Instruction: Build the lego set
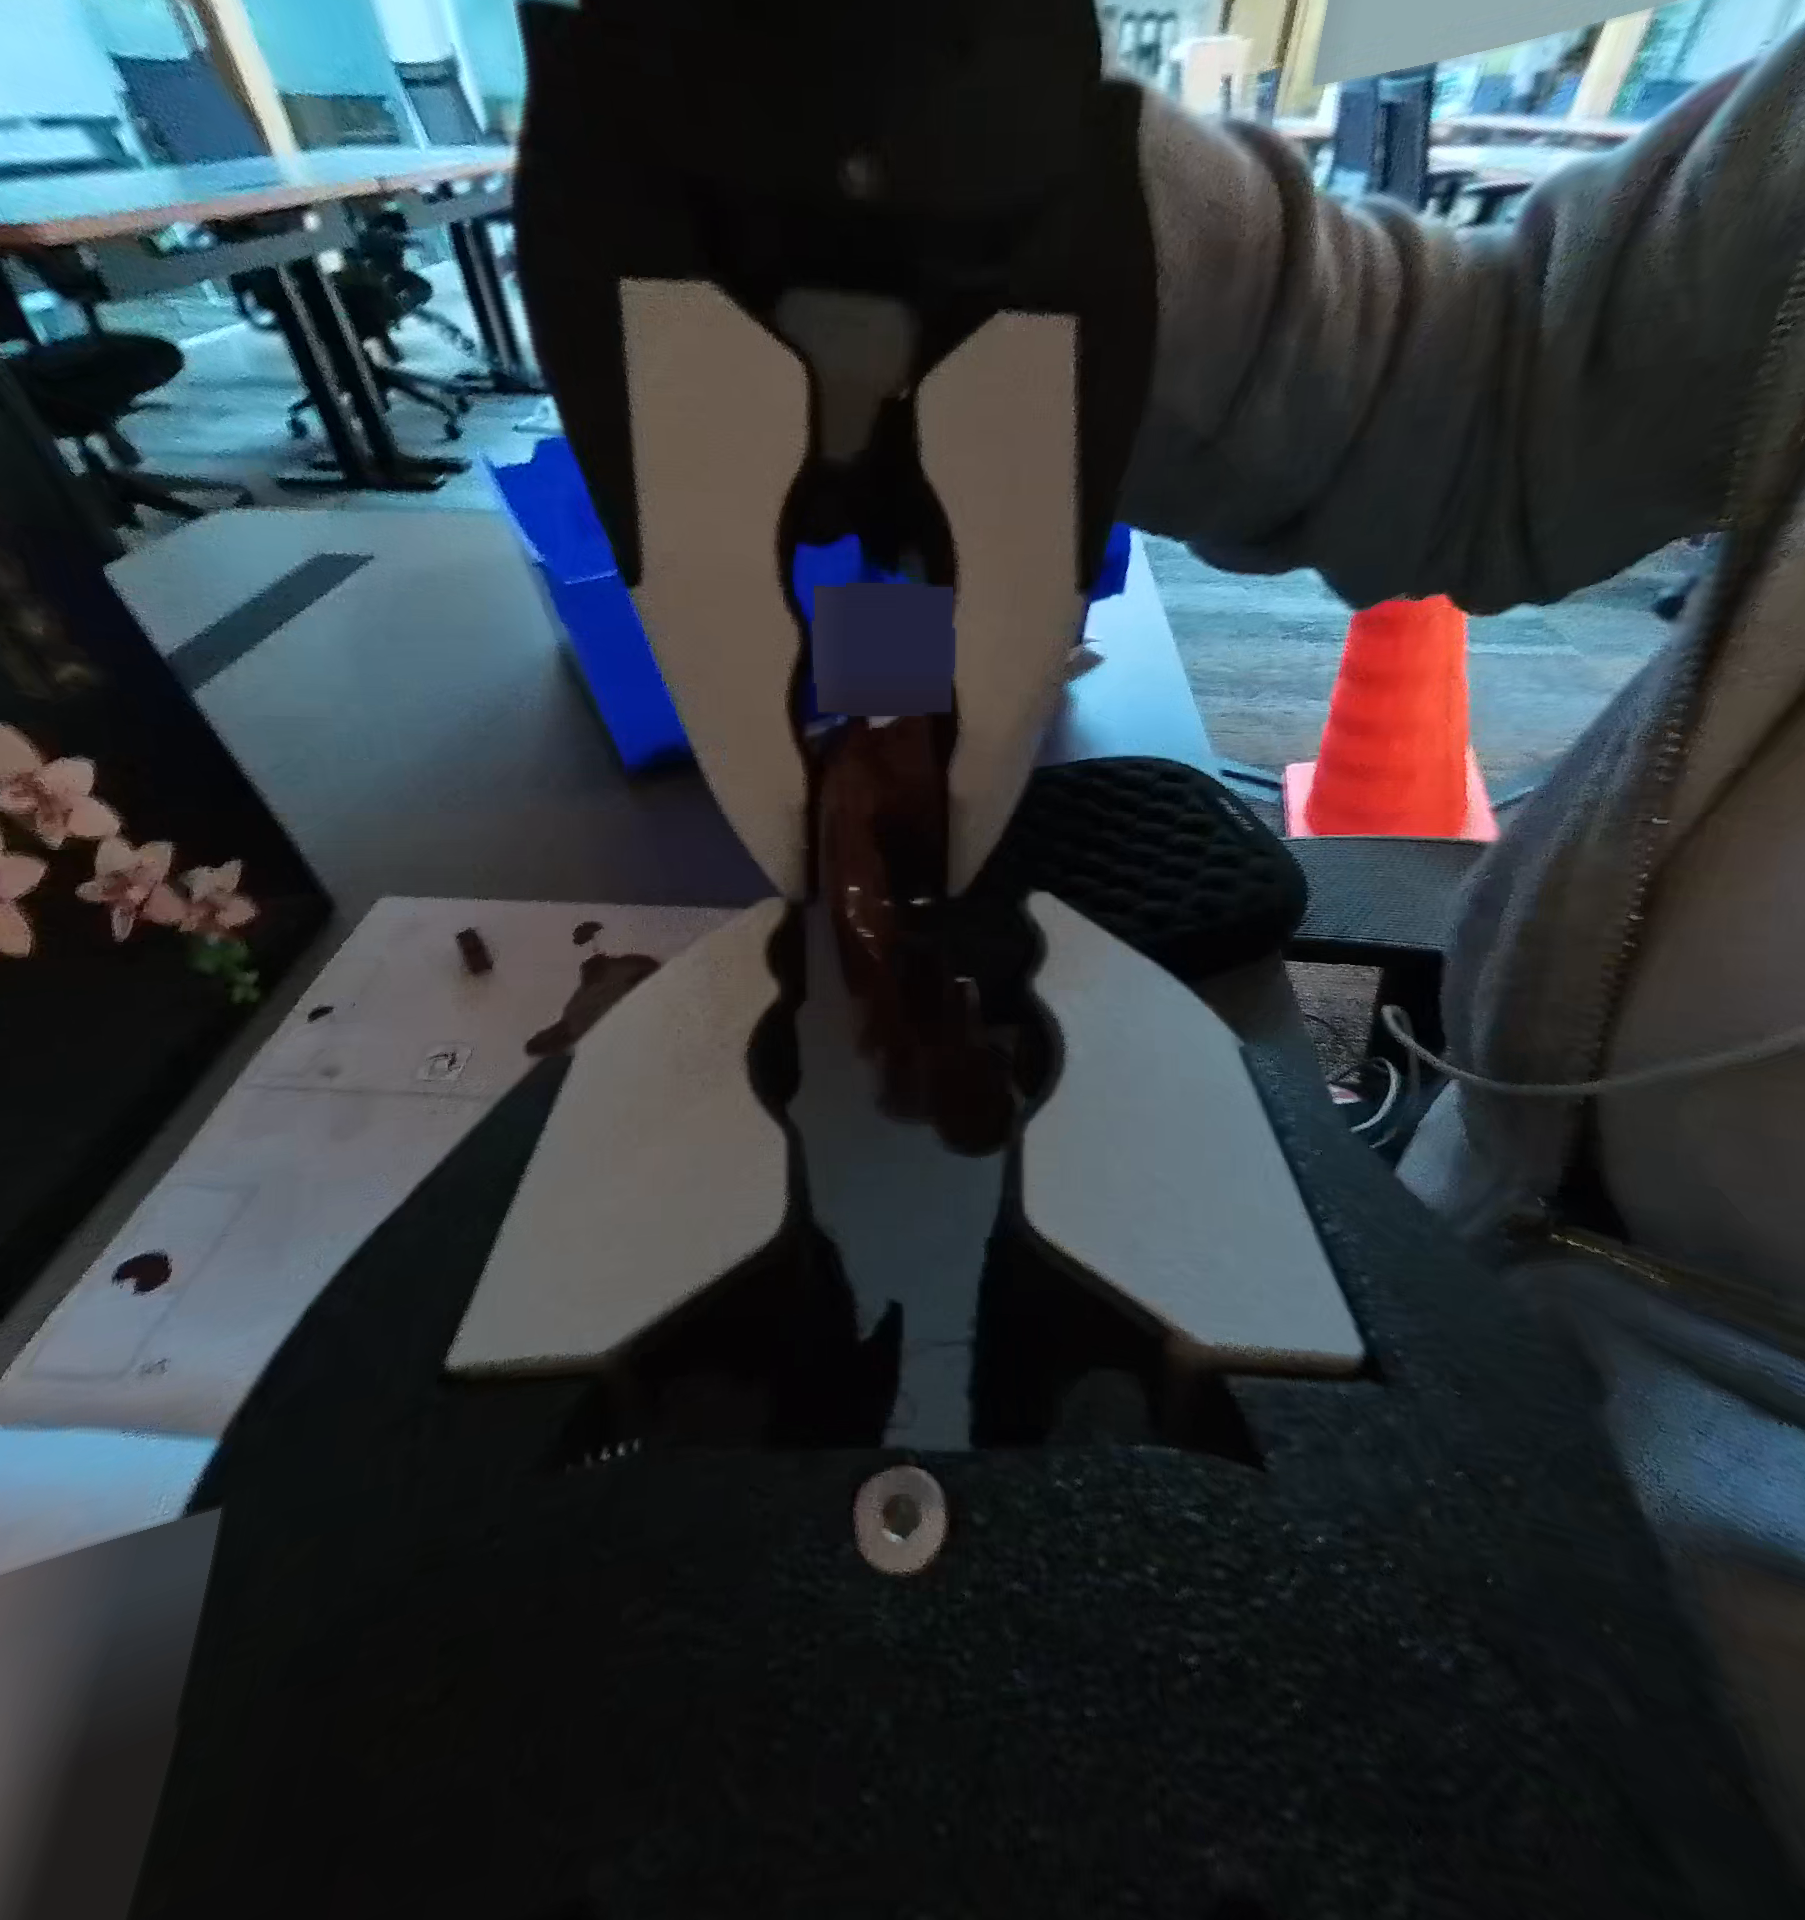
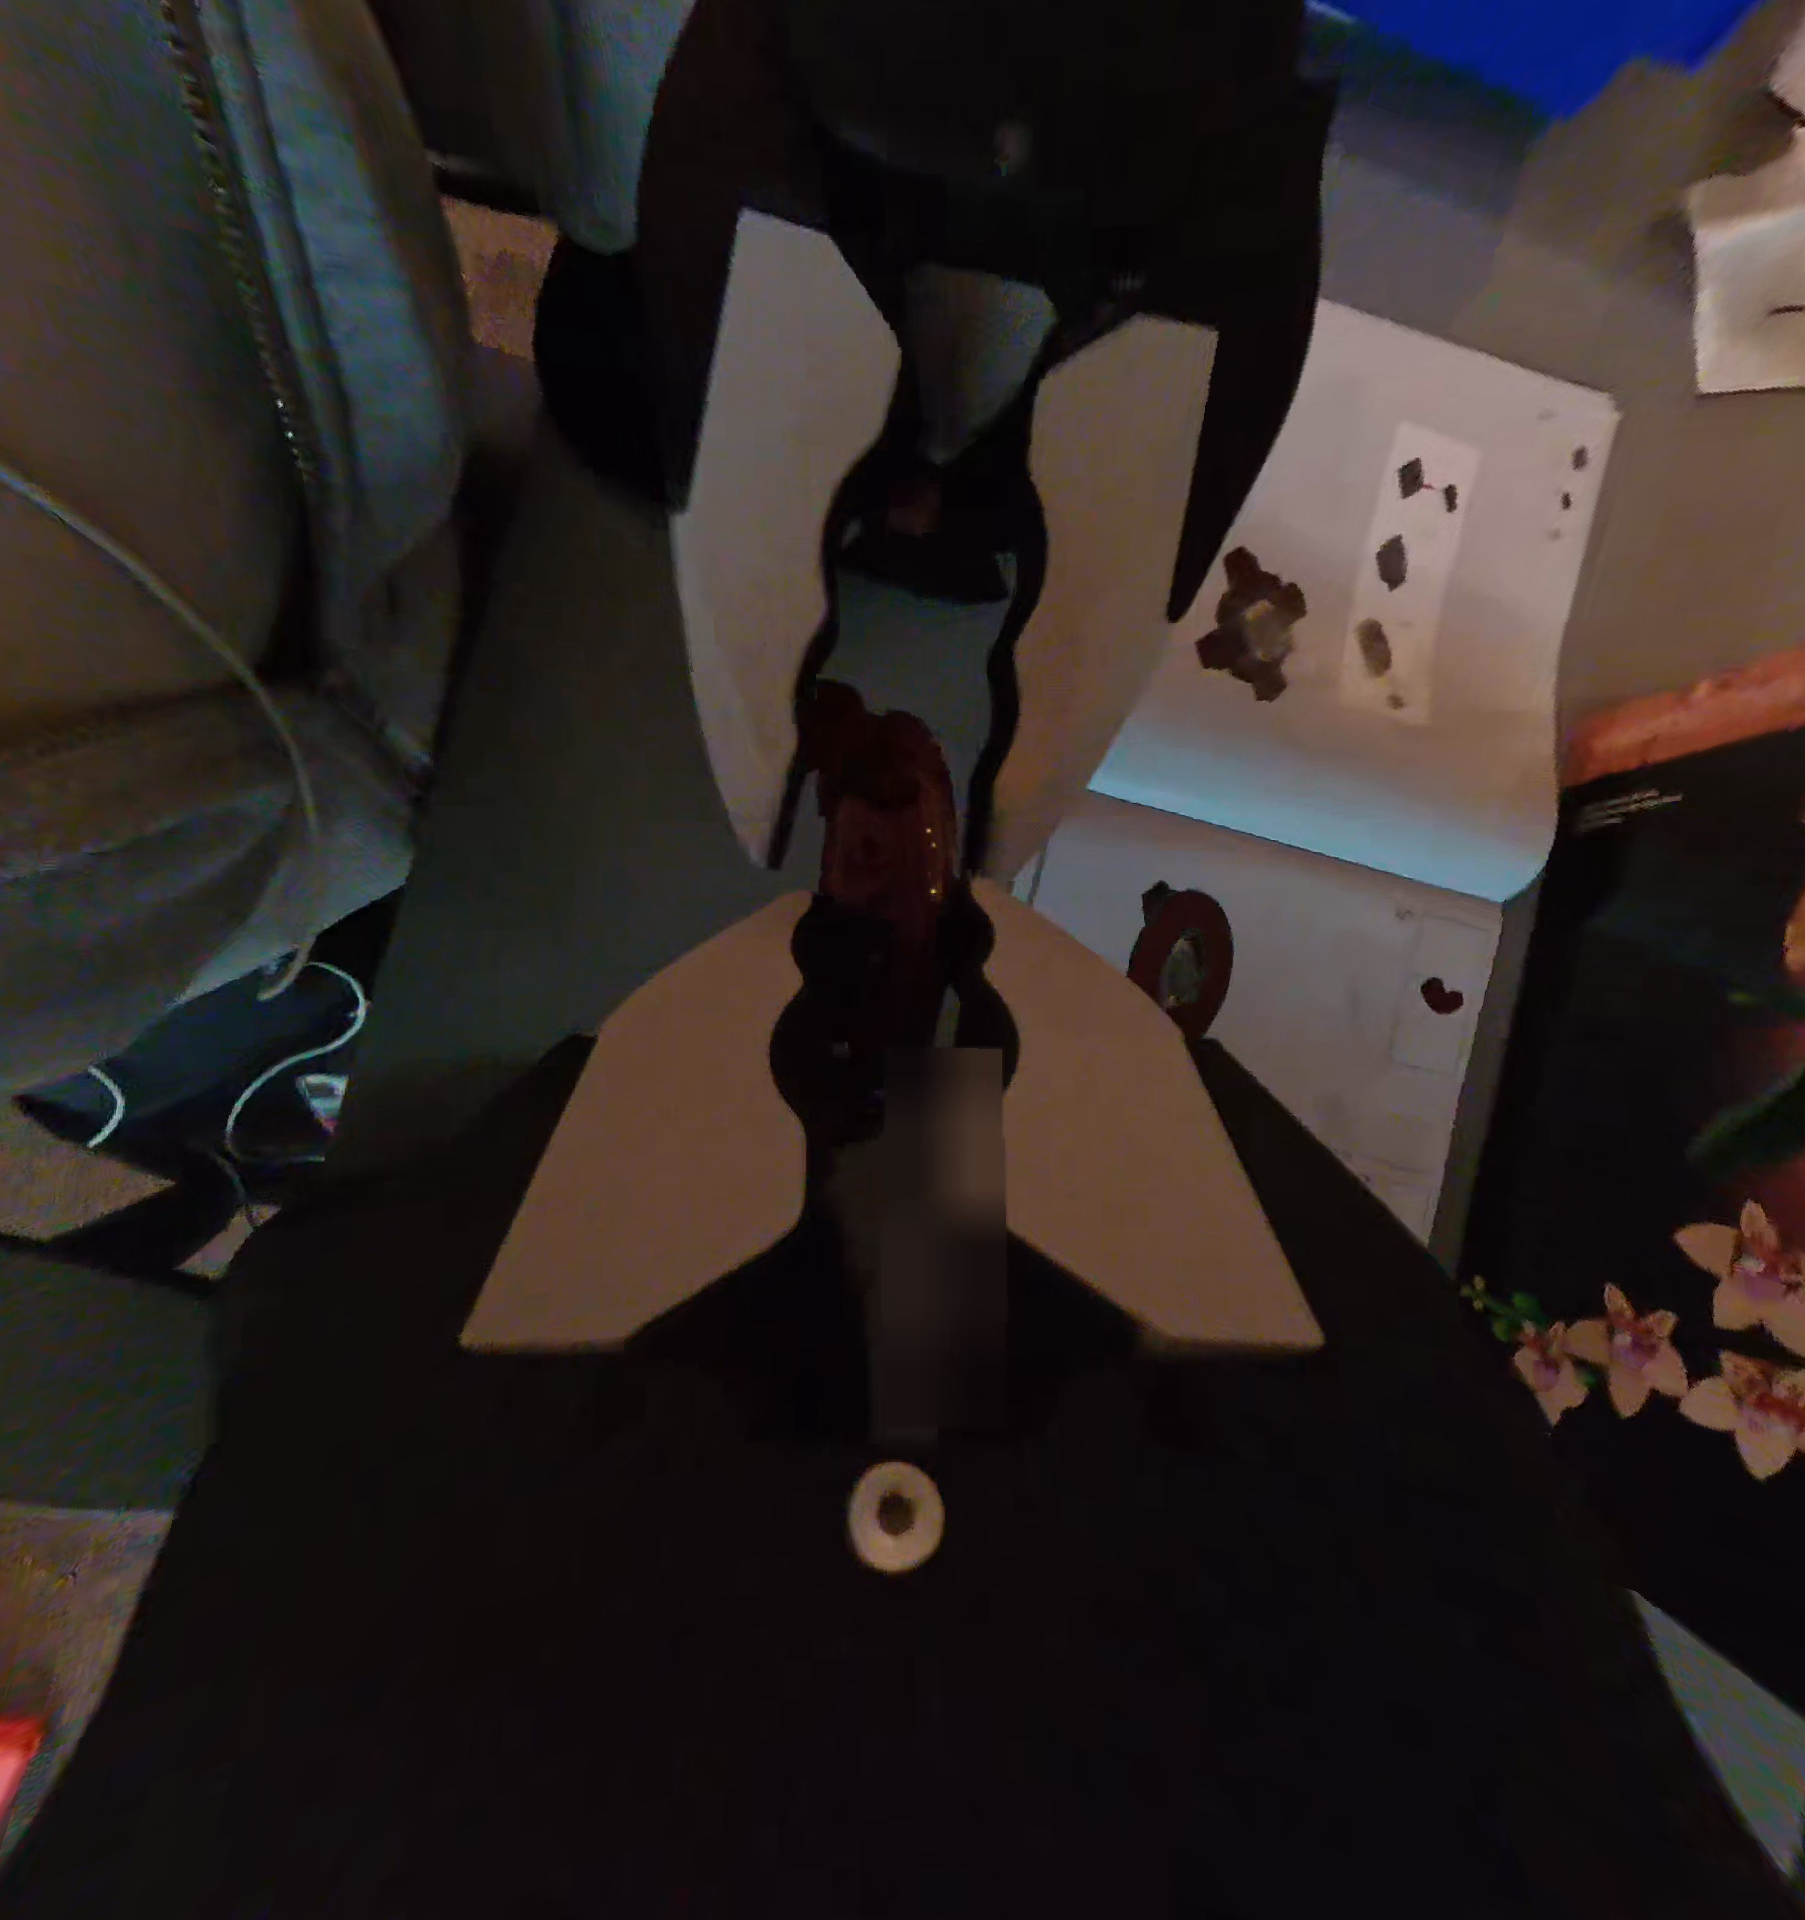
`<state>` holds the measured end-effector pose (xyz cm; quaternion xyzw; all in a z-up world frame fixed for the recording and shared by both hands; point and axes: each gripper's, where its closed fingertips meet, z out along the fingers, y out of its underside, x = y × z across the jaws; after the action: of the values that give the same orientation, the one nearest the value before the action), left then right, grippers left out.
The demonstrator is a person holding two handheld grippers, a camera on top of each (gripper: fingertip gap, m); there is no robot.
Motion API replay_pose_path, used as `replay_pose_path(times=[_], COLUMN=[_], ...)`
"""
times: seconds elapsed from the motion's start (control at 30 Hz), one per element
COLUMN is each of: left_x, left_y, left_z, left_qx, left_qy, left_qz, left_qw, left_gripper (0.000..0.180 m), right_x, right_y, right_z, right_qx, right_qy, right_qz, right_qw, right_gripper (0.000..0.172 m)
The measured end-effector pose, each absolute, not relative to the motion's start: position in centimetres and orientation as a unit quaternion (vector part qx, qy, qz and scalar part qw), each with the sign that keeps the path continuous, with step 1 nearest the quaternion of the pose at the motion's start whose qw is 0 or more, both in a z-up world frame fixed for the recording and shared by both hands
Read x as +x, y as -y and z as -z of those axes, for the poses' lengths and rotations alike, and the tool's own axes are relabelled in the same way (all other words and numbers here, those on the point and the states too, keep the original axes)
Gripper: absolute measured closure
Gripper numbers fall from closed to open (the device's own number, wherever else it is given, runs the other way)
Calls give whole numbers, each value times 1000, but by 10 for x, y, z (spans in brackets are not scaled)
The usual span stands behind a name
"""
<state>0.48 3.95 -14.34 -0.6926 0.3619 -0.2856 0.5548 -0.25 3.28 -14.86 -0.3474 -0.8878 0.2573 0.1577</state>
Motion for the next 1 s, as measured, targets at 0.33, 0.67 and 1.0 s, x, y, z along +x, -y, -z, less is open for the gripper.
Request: replay_pose_path(times=[0.33, 0.67, 1.0], left_x=[-41, -98, -103], left_y=[-56, -72, -74], left_z=[139, 150, 153], left_qx=[-713, -713, -715], left_qy=[-236, -93, -77], left_qz=[218, 111, 127], left_qw=[624, 686, 683], left_gripper=[163, 163, 163], right_x=[-19, 10, -2], right_y=[-69, -178, -210], right_z=[120, 217, 262], right_qx=[-466, -762, -832], right_qy=[739, 454, 421], right_qz=[-337, -181, -153], right_qw=[351, 424, 328], right_gripper=[129, 163, 156])
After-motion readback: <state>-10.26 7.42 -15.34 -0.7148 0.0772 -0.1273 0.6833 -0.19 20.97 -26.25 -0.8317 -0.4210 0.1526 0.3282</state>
